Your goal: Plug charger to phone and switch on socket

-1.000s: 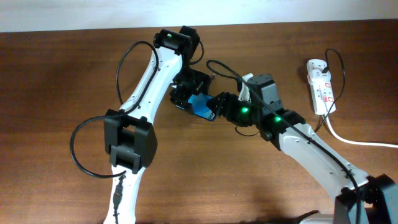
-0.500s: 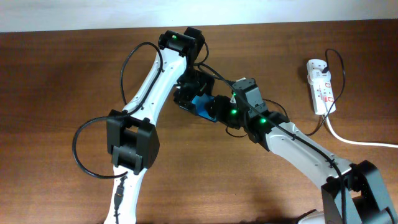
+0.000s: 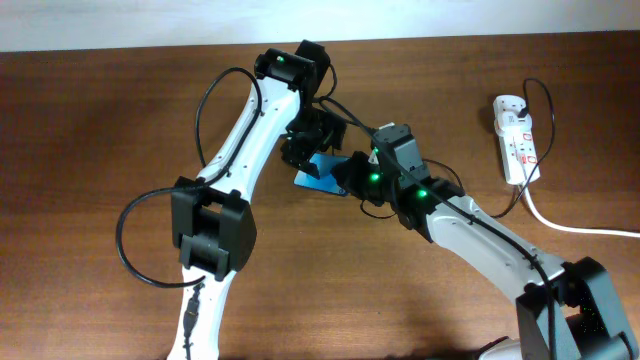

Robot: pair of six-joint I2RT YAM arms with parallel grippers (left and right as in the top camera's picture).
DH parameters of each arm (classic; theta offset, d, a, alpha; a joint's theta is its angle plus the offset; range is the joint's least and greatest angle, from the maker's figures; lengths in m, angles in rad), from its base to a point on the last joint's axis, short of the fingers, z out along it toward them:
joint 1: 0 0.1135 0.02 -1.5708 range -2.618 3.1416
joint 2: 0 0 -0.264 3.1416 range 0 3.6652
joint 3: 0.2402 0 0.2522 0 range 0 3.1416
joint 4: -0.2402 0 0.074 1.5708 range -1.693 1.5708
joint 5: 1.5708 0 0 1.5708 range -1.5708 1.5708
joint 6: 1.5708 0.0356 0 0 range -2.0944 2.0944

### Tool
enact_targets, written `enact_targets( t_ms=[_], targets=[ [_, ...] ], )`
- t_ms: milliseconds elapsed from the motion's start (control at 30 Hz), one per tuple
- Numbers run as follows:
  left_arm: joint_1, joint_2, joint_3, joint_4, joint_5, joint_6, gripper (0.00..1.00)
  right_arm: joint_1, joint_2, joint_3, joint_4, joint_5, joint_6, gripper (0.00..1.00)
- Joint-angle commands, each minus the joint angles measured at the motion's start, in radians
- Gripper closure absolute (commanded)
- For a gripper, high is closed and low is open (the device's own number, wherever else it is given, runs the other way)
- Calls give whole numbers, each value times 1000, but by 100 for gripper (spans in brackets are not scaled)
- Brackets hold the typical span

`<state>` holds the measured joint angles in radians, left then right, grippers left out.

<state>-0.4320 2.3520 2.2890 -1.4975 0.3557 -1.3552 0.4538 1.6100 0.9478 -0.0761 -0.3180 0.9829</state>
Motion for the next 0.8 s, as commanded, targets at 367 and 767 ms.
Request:
enact_targets(
  t_ms=[367, 767],
  targets=[
    [112, 2, 18, 120, 310, 688, 100, -241, -211, 12, -130, -29, -160, 96],
    [177, 2, 18, 502, 1218, 937, 85, -367, -425, 12, 121, 81, 217, 96]
  ],
)
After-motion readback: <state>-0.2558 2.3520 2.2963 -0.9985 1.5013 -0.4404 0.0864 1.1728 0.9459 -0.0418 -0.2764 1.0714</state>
